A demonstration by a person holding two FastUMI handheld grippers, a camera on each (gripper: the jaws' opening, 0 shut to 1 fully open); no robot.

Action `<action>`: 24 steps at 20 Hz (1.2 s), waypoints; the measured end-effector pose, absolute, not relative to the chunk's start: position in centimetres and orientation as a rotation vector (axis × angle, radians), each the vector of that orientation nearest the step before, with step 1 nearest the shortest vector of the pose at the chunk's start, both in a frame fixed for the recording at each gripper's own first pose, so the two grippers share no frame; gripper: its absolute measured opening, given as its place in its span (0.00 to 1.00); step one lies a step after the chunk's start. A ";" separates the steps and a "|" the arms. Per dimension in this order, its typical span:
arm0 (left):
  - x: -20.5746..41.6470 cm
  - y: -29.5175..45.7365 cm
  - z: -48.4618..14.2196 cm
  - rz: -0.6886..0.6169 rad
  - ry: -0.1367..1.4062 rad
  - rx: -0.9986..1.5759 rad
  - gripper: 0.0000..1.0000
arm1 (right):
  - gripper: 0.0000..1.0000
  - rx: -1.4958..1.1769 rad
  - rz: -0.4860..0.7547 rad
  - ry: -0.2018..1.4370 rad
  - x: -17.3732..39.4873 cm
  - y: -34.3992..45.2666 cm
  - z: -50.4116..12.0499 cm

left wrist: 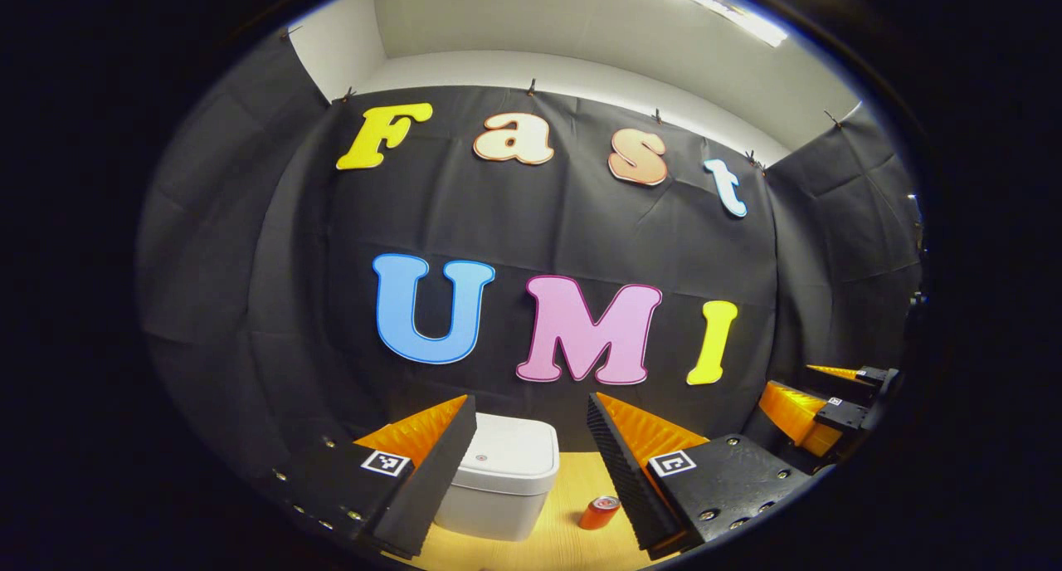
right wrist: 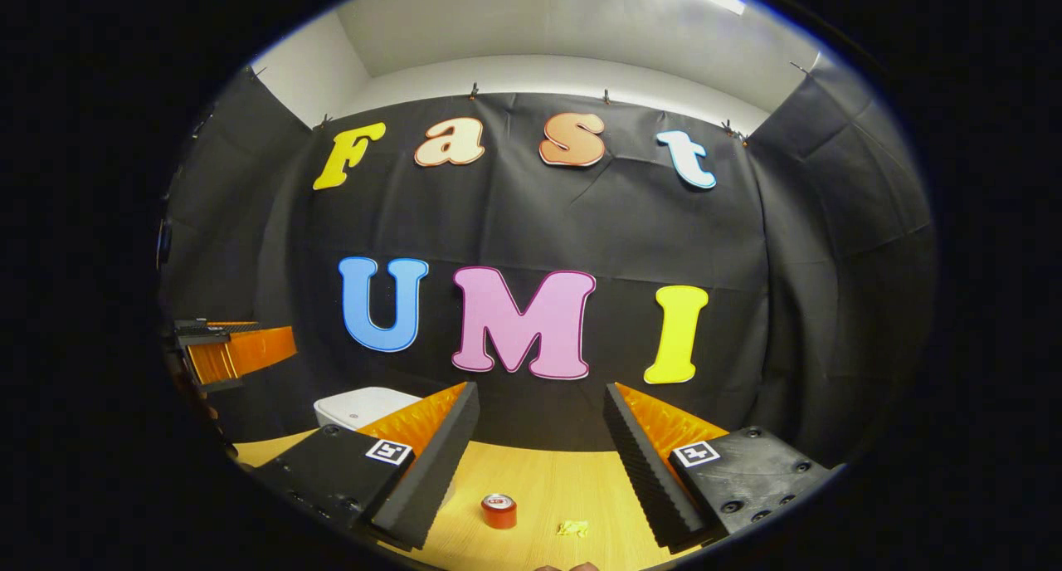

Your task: Press the lid of the desktop garbage bin to open it, pick up the crumpled paper on the desktop and throw it into the bin, then pick up the pop can on the desktop and drop it into the bin, and finally close the garbage bin lid.

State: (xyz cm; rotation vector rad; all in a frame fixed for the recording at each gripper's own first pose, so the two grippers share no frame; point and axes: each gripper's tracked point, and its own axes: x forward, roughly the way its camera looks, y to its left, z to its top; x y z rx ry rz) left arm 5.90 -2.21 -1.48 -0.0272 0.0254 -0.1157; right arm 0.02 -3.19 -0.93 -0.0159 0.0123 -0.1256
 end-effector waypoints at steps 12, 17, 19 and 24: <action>13.1 -0.2 -5.7 -0.150 0.128 0.003 0.76 | 0.98 -0.026 -0.240 0.074 -1.4 -6.4 -2.9; 15.7 0.4 -8.1 -0.137 0.169 0.069 0.38 | 0.98 -0.028 -0.291 0.086 -2.4 -8.0 -3.2; 16.8 0.8 -9.5 -0.129 0.202 0.089 0.20 | 0.98 -0.026 -0.309 0.091 -2.9 -8.5 -3.4; 18.9 1.3 -14.5 -0.138 0.334 0.065 0.02 | 0.98 -0.034 -0.338 0.100 -3.7 -9.3 -3.6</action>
